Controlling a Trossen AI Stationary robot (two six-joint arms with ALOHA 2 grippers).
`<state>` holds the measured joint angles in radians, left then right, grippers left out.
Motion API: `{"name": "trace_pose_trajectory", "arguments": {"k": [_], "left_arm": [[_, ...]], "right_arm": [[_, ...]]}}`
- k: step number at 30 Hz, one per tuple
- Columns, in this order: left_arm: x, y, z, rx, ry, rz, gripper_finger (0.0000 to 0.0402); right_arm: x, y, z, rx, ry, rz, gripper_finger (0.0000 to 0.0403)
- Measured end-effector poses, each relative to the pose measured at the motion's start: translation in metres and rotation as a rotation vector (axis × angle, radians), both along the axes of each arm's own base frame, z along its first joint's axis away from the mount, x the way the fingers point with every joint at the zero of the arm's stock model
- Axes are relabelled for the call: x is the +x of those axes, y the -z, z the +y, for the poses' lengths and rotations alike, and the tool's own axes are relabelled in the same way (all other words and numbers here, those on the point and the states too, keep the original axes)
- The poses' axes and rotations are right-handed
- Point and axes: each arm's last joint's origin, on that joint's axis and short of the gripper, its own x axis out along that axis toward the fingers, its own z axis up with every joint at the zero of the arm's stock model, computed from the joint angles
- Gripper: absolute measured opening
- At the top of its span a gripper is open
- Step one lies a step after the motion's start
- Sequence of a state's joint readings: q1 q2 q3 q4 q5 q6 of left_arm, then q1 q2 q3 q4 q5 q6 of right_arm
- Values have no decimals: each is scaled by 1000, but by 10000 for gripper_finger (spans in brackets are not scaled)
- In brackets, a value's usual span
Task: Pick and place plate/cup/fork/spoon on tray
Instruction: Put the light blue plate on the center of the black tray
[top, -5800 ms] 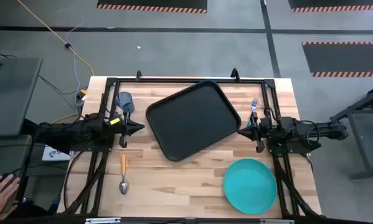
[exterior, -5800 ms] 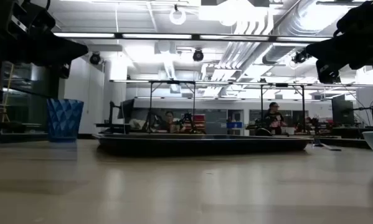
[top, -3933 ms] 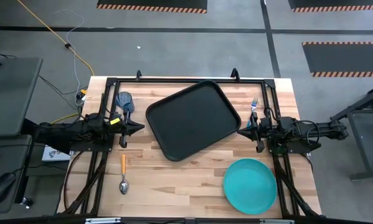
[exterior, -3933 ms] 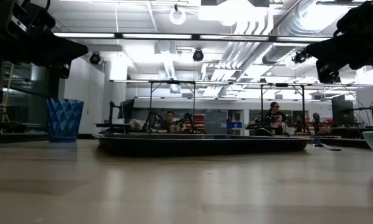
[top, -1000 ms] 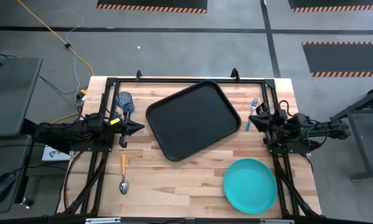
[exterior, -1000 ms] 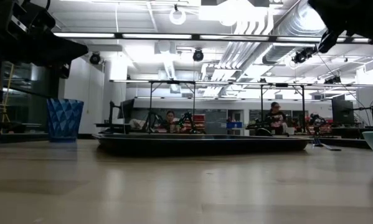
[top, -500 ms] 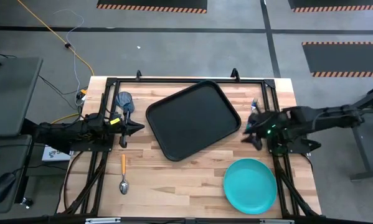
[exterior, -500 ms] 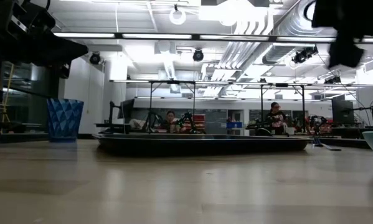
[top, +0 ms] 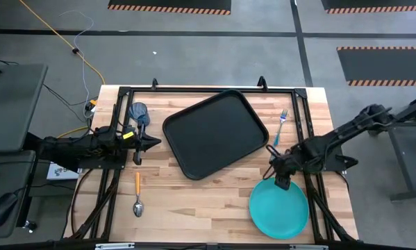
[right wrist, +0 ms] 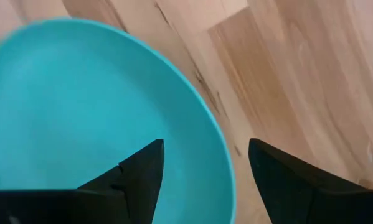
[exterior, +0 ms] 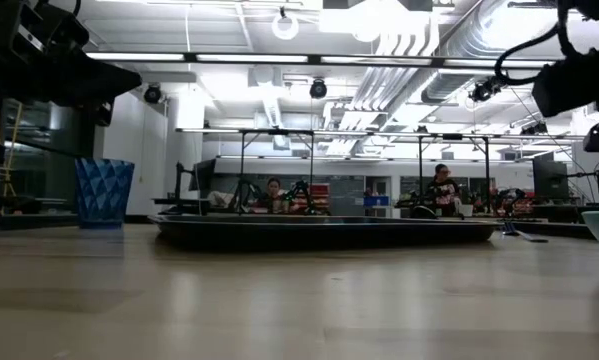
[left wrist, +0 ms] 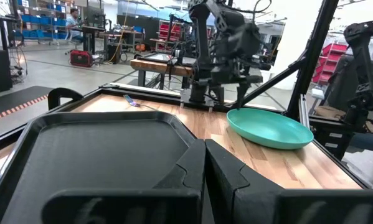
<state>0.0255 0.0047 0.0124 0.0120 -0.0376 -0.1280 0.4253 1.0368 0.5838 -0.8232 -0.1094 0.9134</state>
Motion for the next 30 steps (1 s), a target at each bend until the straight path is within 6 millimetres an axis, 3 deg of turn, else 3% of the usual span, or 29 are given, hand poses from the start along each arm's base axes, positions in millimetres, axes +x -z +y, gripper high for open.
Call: {"name": "trace_pose_trajectory", "arguments": {"k": [6,21,24,30], "left_arm": [[0,0,0,0,0,0,0],[0,0,0,0,0,0,0],[0,0,0,0,0,0,0],[0,0,0,0,0,0,0]], "right_arm": [[3,15,7,-107,-81,72,225],[13,41,14,-145,-171,206,214],[14,42,15,-137,-179,203,177],[14,40,18,-52,-225,220,20]]}}
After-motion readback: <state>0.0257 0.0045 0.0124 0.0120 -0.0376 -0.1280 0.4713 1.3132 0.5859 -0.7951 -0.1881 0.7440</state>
